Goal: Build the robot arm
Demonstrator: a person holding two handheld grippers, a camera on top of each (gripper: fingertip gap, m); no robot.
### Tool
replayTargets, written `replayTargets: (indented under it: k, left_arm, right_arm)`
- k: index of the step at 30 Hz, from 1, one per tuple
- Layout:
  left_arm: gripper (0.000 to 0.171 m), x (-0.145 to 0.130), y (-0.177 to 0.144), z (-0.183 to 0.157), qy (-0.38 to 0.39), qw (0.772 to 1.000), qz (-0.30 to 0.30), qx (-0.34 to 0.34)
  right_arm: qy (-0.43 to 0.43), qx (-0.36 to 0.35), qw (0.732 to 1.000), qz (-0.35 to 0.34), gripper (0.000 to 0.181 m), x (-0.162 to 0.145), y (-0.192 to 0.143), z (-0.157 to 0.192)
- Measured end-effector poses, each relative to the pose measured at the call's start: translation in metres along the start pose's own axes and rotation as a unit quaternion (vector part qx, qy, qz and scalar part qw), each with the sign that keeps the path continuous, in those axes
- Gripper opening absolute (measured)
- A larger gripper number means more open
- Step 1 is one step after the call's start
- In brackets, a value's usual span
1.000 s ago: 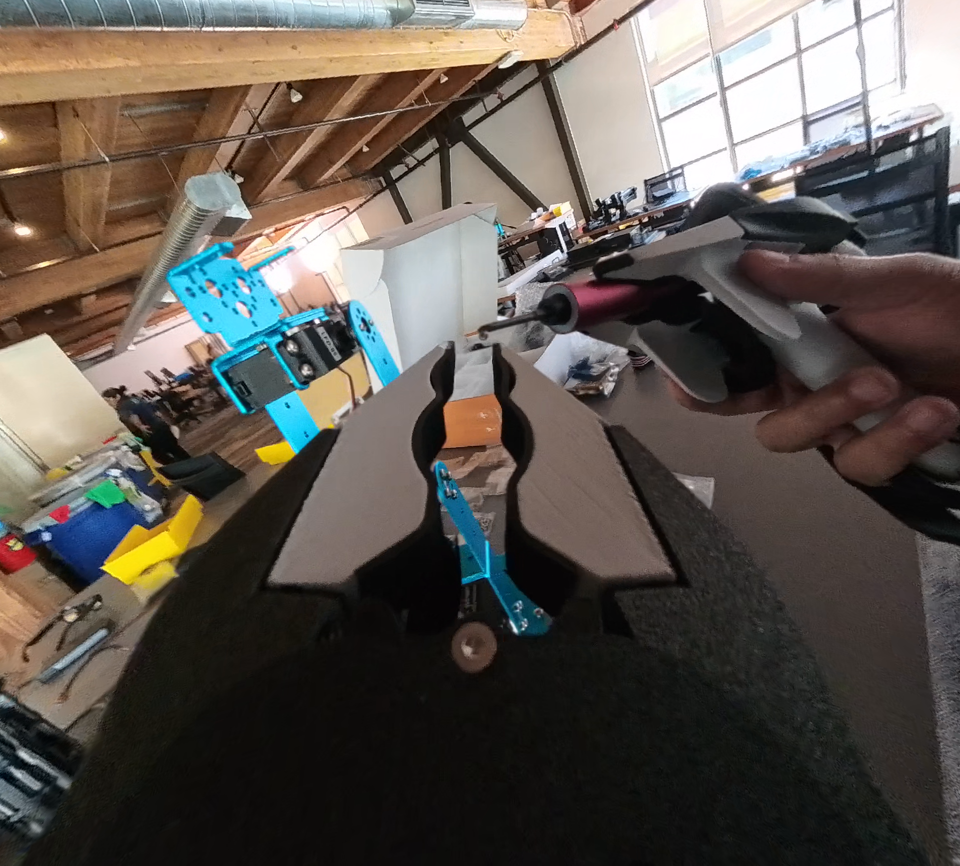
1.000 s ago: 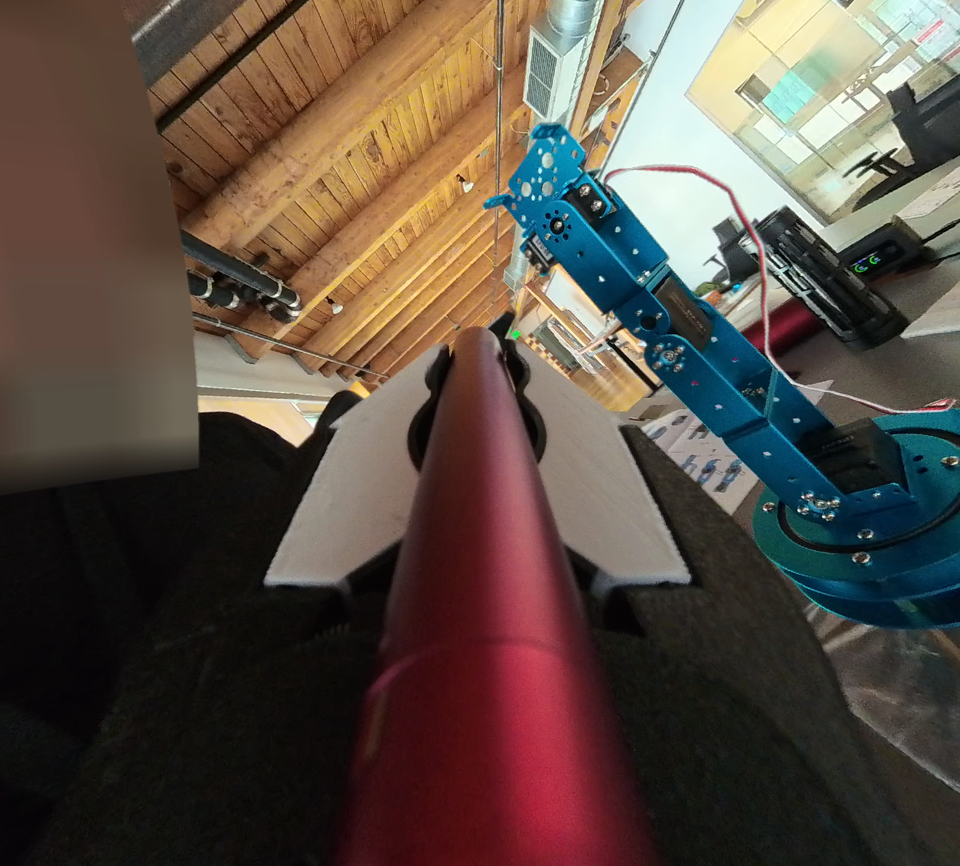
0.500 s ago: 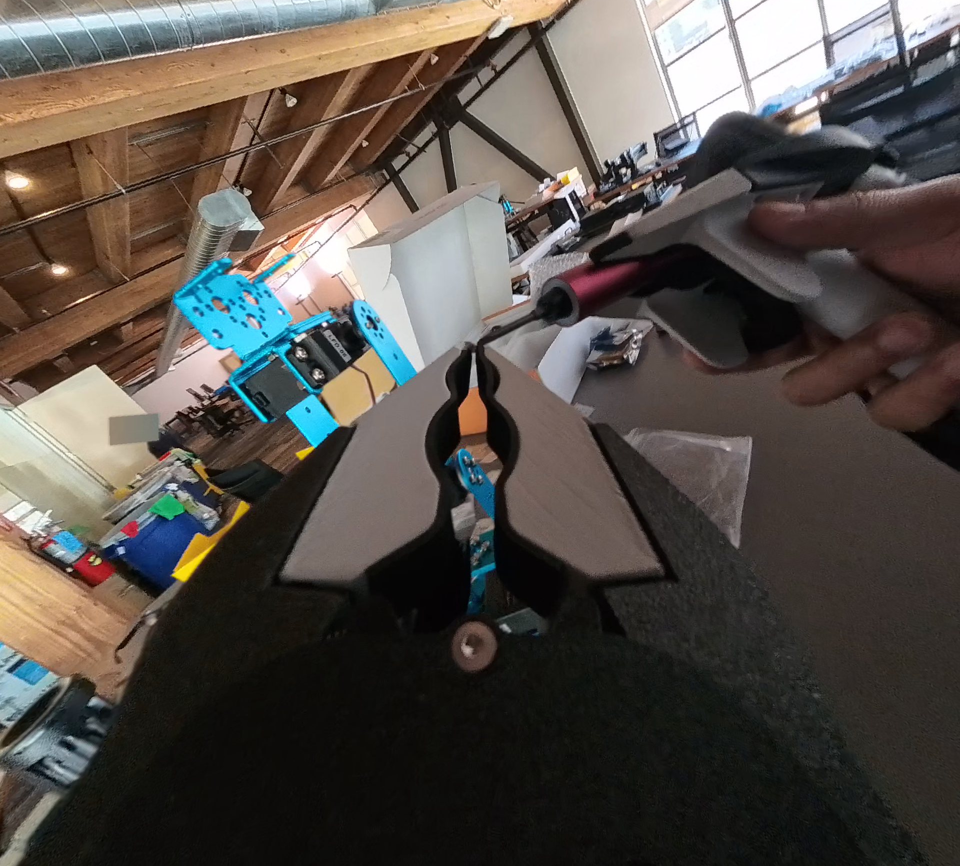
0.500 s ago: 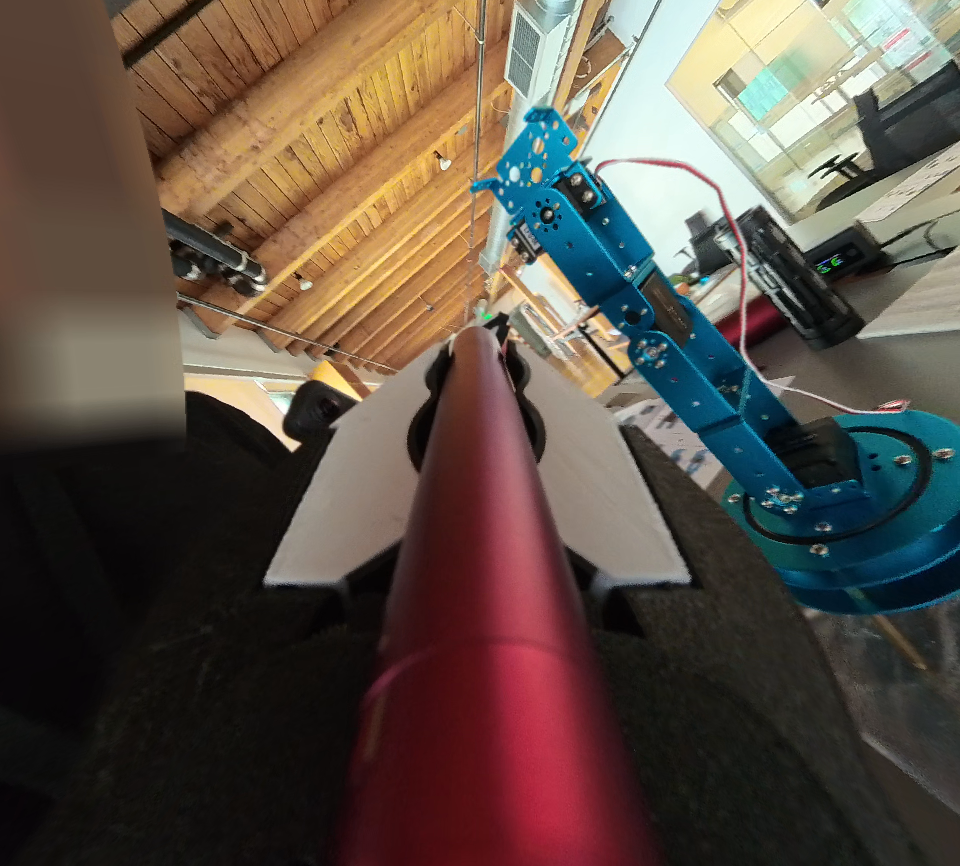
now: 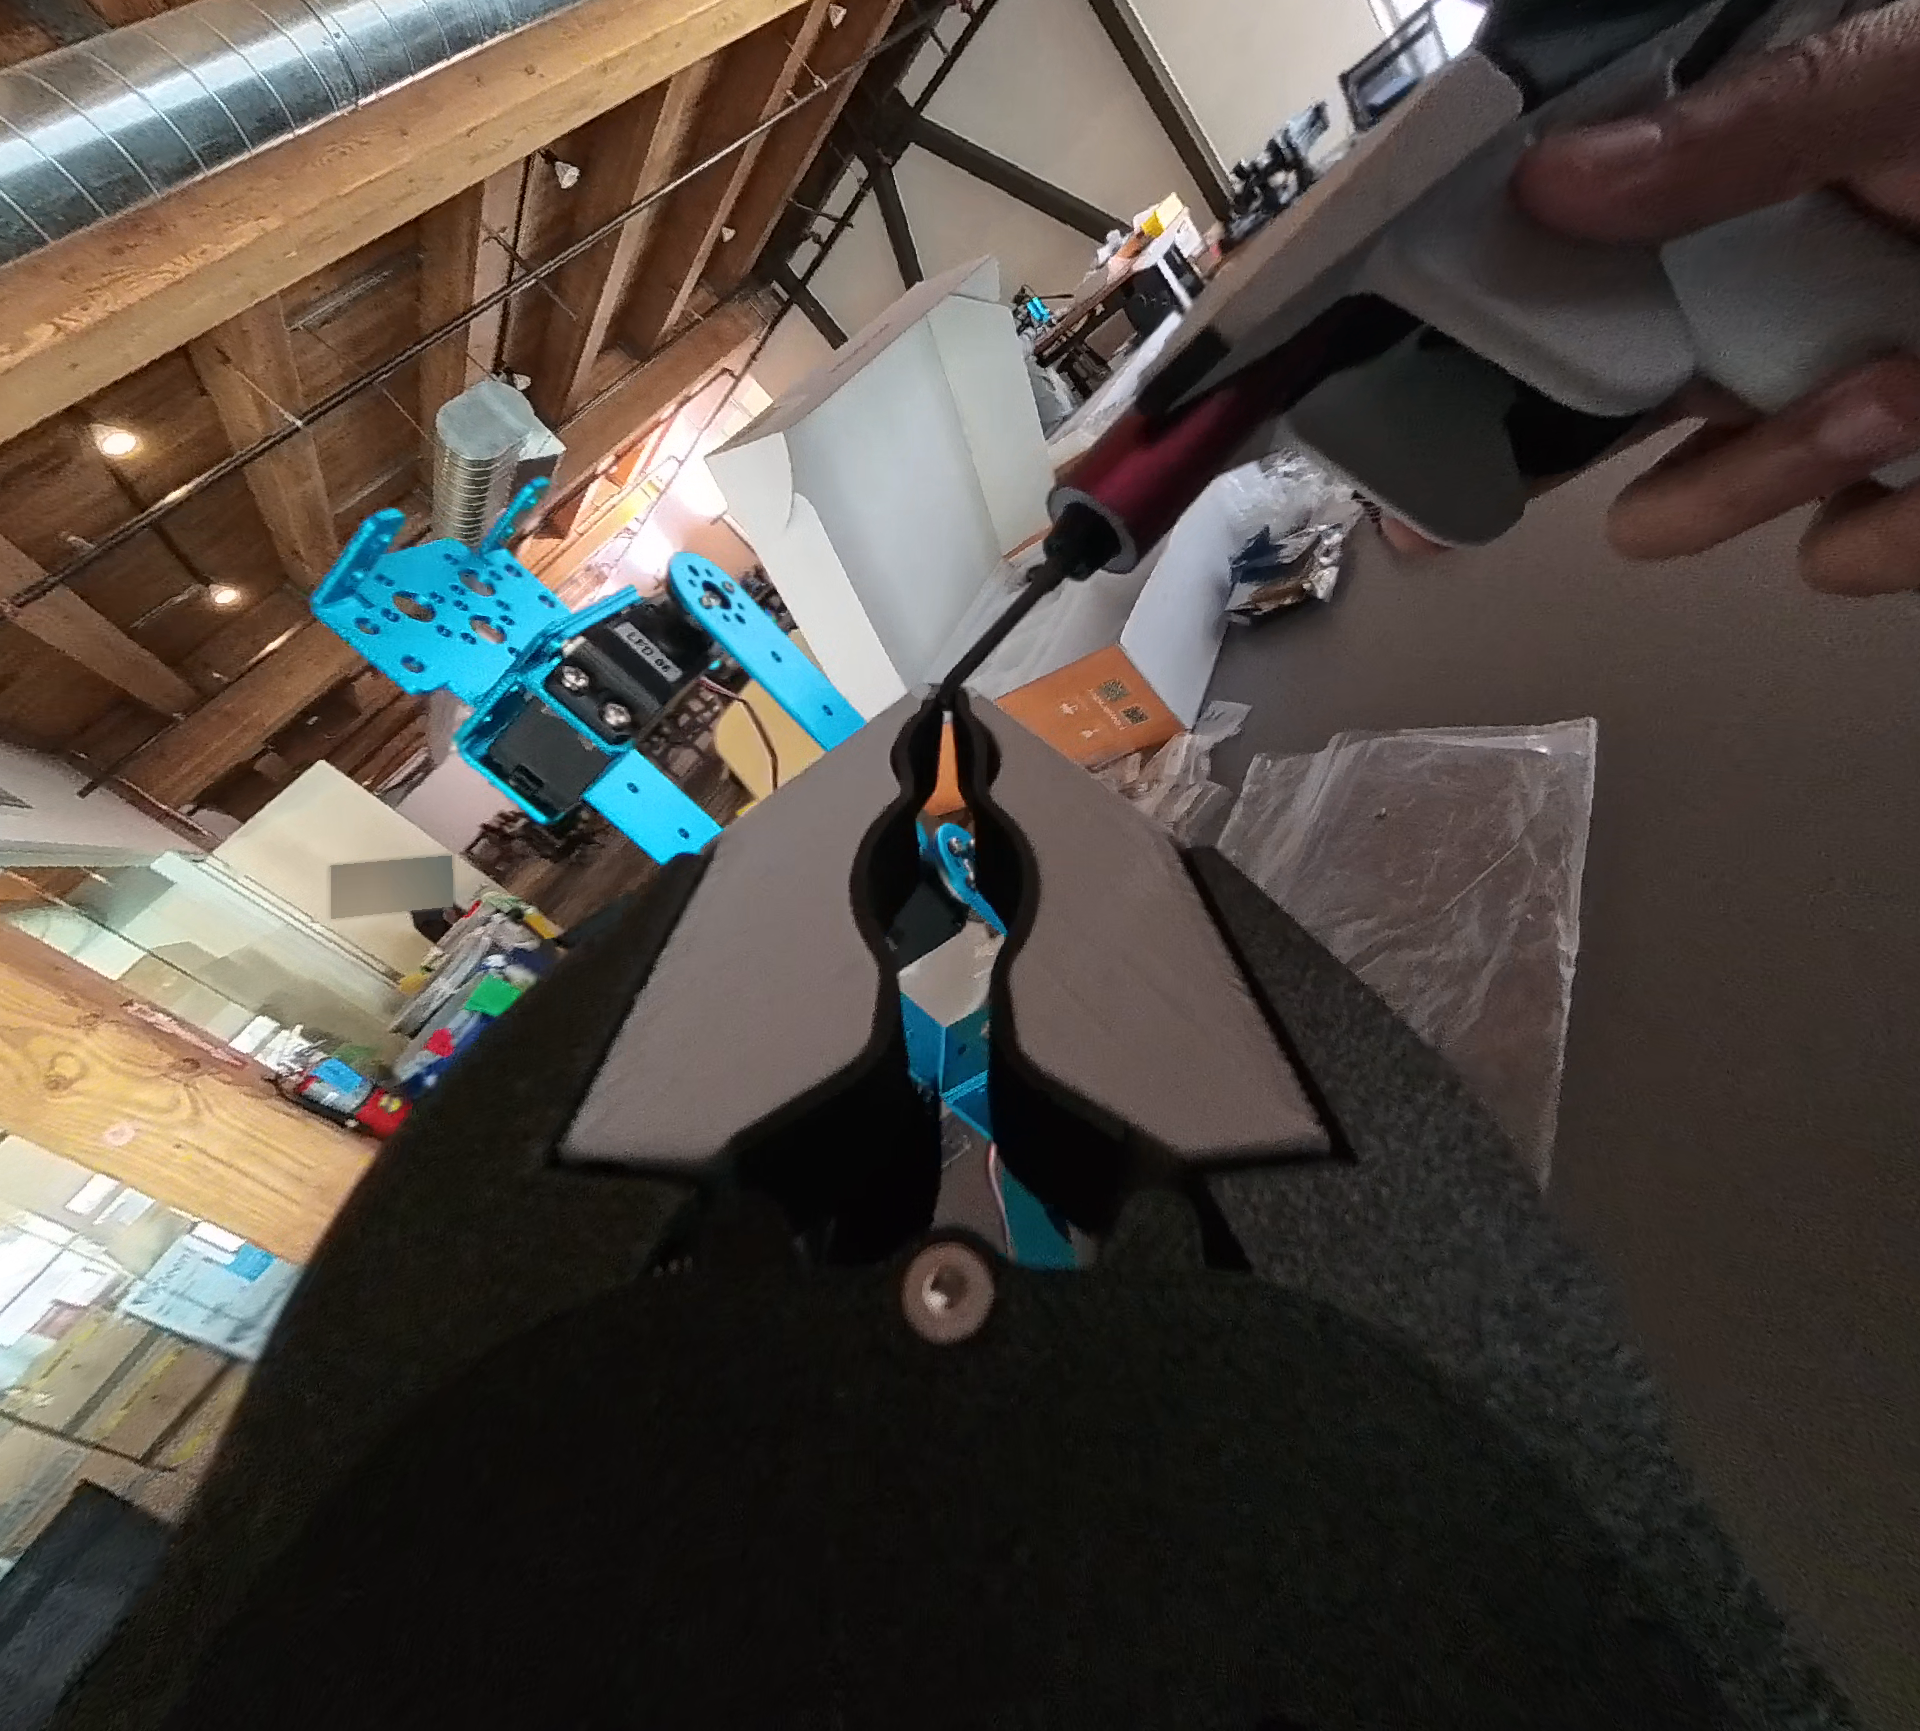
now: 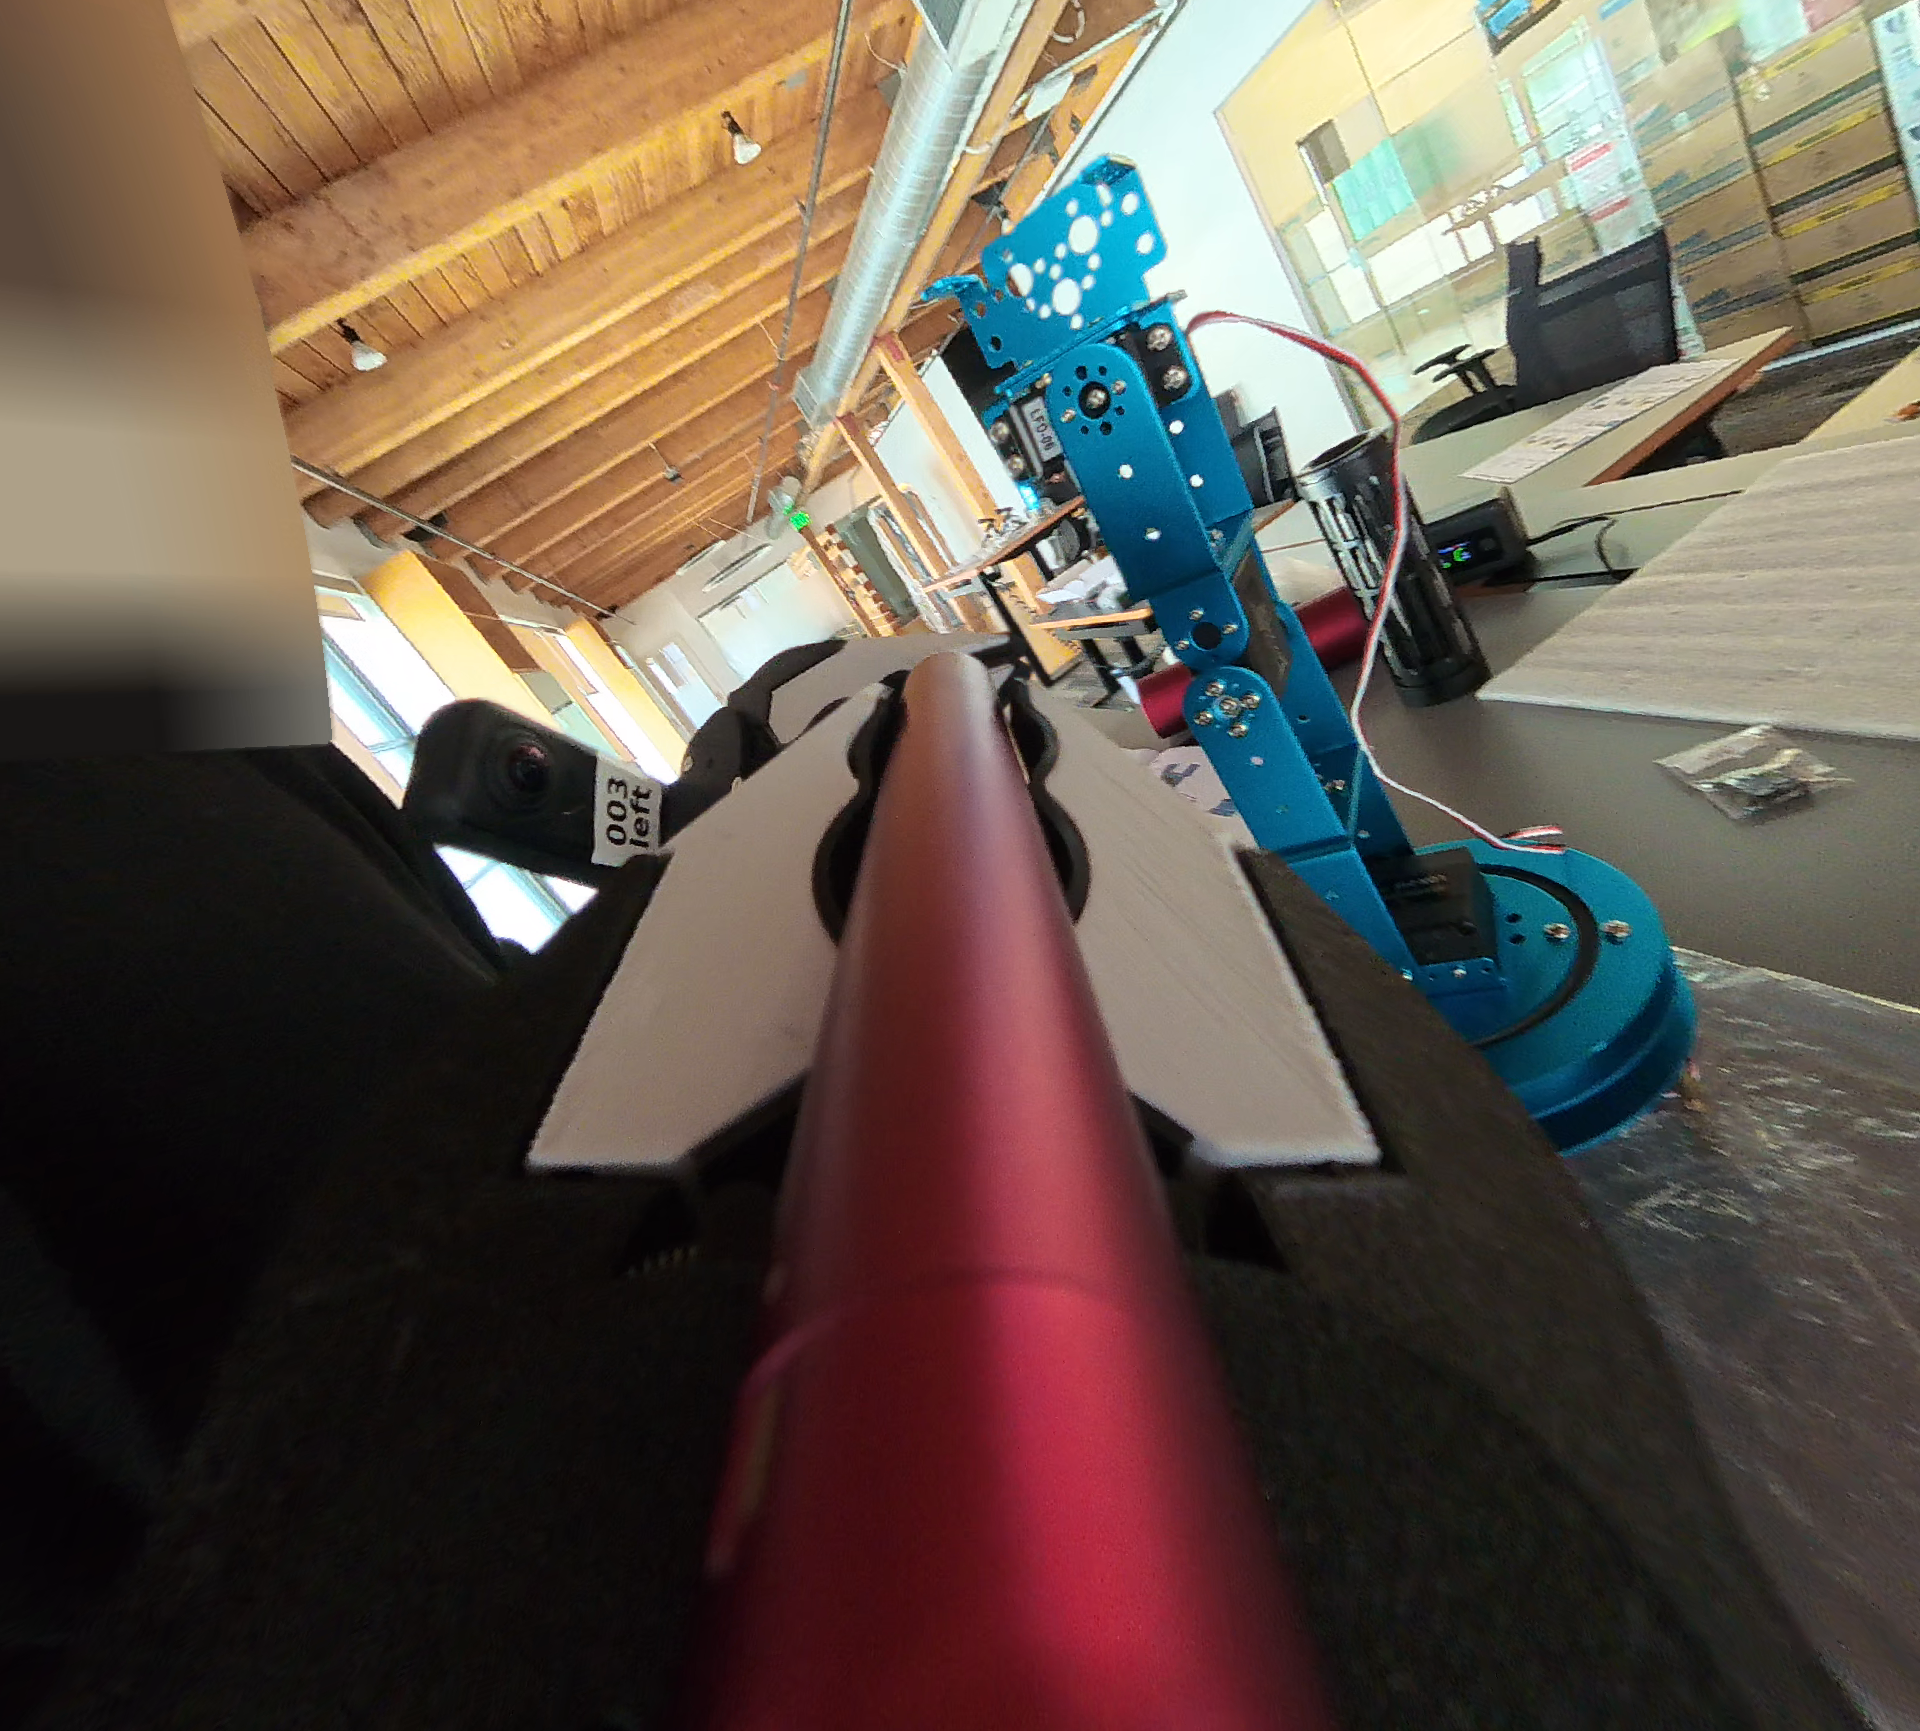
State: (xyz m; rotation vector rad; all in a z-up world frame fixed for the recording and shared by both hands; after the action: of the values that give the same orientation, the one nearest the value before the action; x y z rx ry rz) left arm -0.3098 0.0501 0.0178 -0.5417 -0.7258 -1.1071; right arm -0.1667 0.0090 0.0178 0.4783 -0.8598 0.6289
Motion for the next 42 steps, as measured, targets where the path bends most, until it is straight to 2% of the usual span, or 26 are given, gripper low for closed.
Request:
replayTargets:
  k: [1,14,42]
  left_arm:
    - [0.001,0.0,0.0,0.0,0.005,1.0,0.002,0.003]
    - [0.0,-0.002,0.001,-0.003,0.018,1.0,0.01,-0.003]
    - [0.0,-0.009,0.005,-0.005,0.048,0.998,0.032,-0.007]
  right_arm:
    - [-0.002,-0.006,1.0,-0.002,0.024,0.0,-0.001,-0.001]
    - [-0.037,-0.02,0.999,0.008,0.022,0.0,-0.003,0.005]
    - [-0.054,-0.038,0.998,0.019,0.023,-0.002,-0.001,0.0]
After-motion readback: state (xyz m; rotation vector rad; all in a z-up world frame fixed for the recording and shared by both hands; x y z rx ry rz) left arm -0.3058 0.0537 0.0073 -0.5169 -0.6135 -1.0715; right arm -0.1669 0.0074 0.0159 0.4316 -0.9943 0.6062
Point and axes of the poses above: each gripper's, where its closed fingertips meet, y out along the fingers, x out of its top, z = x × y across the jaws, the point moved 7 cm from there along -y, back along the fingers, and after that the axes turned 9 degrees about -x, right-handed, at the moved point
